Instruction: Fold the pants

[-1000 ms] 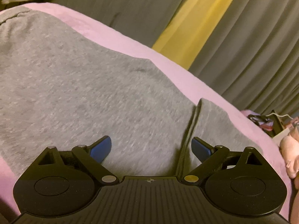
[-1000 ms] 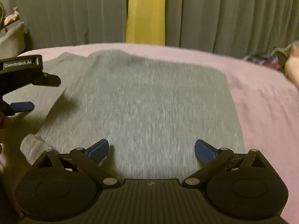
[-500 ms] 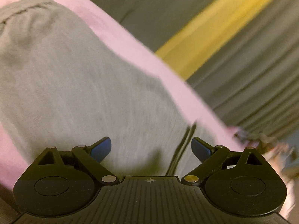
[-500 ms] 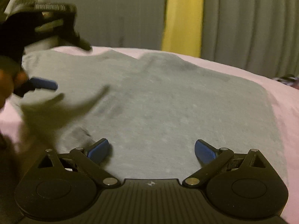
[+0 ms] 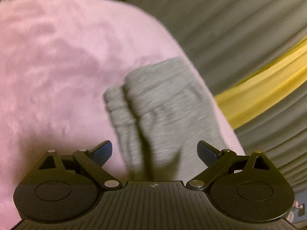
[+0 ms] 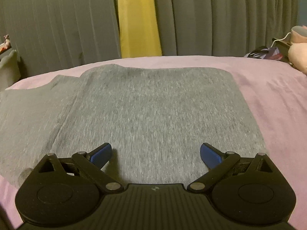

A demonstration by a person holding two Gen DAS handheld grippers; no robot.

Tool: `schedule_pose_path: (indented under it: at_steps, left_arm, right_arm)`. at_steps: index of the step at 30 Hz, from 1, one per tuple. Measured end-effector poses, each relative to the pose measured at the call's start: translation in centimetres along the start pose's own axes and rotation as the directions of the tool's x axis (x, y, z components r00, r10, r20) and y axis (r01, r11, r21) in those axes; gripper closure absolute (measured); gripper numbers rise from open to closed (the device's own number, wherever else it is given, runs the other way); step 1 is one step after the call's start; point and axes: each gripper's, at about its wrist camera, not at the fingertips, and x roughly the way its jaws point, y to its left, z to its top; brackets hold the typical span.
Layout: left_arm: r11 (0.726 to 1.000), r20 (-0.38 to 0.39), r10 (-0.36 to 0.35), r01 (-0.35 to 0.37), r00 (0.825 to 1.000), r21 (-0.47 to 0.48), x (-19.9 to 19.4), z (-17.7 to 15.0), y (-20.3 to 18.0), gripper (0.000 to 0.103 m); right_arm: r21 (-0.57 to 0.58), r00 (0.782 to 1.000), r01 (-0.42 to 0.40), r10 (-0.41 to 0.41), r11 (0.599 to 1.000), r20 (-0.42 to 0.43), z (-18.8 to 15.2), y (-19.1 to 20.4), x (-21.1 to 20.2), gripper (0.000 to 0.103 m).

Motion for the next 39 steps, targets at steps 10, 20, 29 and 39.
schedule_pose_path:
  at_steps: [10, 20, 29, 39]
  left_arm:
    - [0.992, -0.030, -0.106, 0.104, 0.994, -0.070, 5.0, 2.3, 0.5, 0.006]
    - [0.967, 0.093, -0.028, 0.004, 0.995, 0.256, 2.6, 1.9, -5.6, 0.081]
    - [0.716, 0.125, -0.273, 0.115, 0.954, 0.689, -2.9, -6.1, -19.3, 0.081]
    - [0.521, -0.318, -0.231, 0.393, 0.920, 0.758, 0.7, -19.0, -24.2, 0.012]
  right_arm:
    - [-0.026, 0.999, 0.037, -0.037, 0.999, 0.012, -0.2, 0.5, 0.0, 0.004]
    - [0.018, 1.000, 0.016, -0.016, 1.000, 0.011, 0.1, 0.0, -0.4, 0.004]
    - [0.189, 0.999, -0.001, -0.006, 0.982, 0.037, 0.9, -2.7, -1.3, 0.004]
    - [0.290, 0.996, -0.045, 0.019, 0.956, 0.092, 1.0, -5.7, -3.7, 0.004]
